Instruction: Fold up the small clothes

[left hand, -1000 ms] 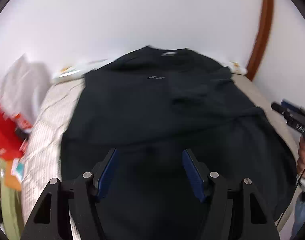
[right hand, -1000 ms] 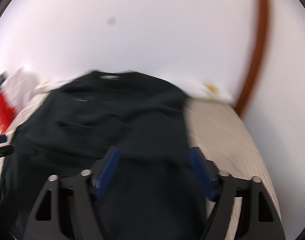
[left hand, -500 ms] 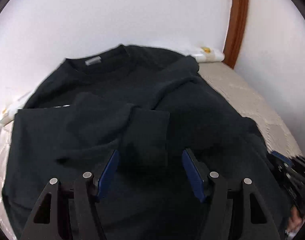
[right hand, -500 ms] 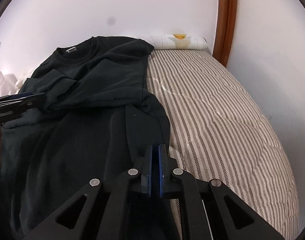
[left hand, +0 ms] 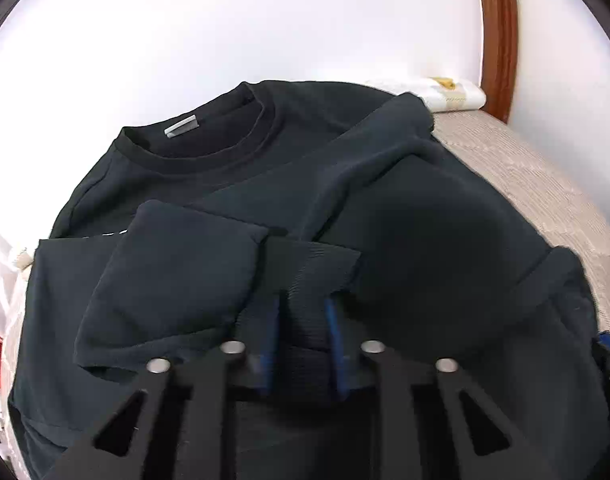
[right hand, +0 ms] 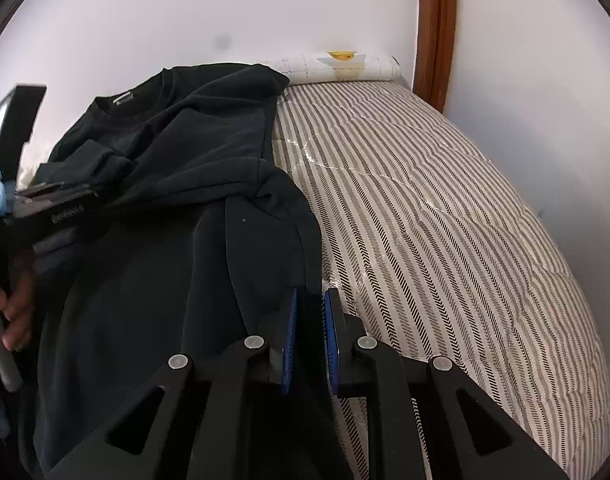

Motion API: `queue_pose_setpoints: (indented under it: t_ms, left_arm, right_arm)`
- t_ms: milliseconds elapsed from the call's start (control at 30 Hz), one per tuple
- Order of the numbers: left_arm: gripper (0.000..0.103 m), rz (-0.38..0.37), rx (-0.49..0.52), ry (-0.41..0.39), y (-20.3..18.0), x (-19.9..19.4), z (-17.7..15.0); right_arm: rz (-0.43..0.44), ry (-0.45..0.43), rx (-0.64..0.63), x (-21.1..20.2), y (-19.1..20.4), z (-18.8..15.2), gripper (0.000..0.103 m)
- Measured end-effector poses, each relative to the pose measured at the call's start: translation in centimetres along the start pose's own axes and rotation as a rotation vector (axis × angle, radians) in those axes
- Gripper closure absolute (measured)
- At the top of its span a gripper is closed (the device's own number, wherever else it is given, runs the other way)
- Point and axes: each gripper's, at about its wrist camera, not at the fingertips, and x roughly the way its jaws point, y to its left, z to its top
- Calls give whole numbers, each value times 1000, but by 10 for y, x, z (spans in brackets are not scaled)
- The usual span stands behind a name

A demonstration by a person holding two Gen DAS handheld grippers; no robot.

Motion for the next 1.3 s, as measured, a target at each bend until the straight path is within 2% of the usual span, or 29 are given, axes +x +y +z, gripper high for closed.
queue_pose_setpoints:
  t_ms: [67, 167, 333, 433, 533, 733, 800, 867, 1000, 1133, 1200, 1233, 1300]
  left_arm:
    - [89, -17, -15, -14, 8, -9, 3]
    - [92, 12, -56, -109, 35, -41, 9]
    - [92, 70, -184, -184, 122, -88, 8]
    - [92, 106, -247, -188, 172, -98, -3]
    - [92, 75, -335, -155, 228, -95, -19]
    - [91, -97, -566, -42, 312, -66, -69]
    - [89, -119, -592, -12, 317, -60, -85]
    - [89, -108, -608, 14, 324, -54, -97]
    - [89, -140, -630, 24, 329, -52, -111]
    - [89, -142, -616, 37, 328, -40, -109]
    - [87, -180, -600, 16, 324, -39, -107]
    - [72, -190, -593, 8, 322, -39, -106]
    - [52, -178, -567, -5, 317, -37, -100]
  right_arm:
    - [-5, 0, -3, 0, 1, -1, 90]
    - [-12, -1, -6, 0, 1, -2, 90]
    - [-37, -3, -46, -2, 6, -1, 89]
    - [-106, -10, -119, -9, 18, 5, 89]
    - [-96, -46, -134, -24, 28, 17, 86]
    - [-87, -82, -158, -31, 55, 49, 77]
    - [-68, -86, -145, -27, 59, 57, 70]
    - [-34, -80, -128, -17, 64, 66, 59]
    - [-27, -50, -132, 7, 76, 77, 58]
    - [-57, -67, -138, 33, 85, 79, 58]
    - [-77, -24, -142, 51, 86, 78, 58]
    - [-72, -24, -135, 53, 85, 76, 58]
    - [-65, -42, -122, 50, 83, 74, 58]
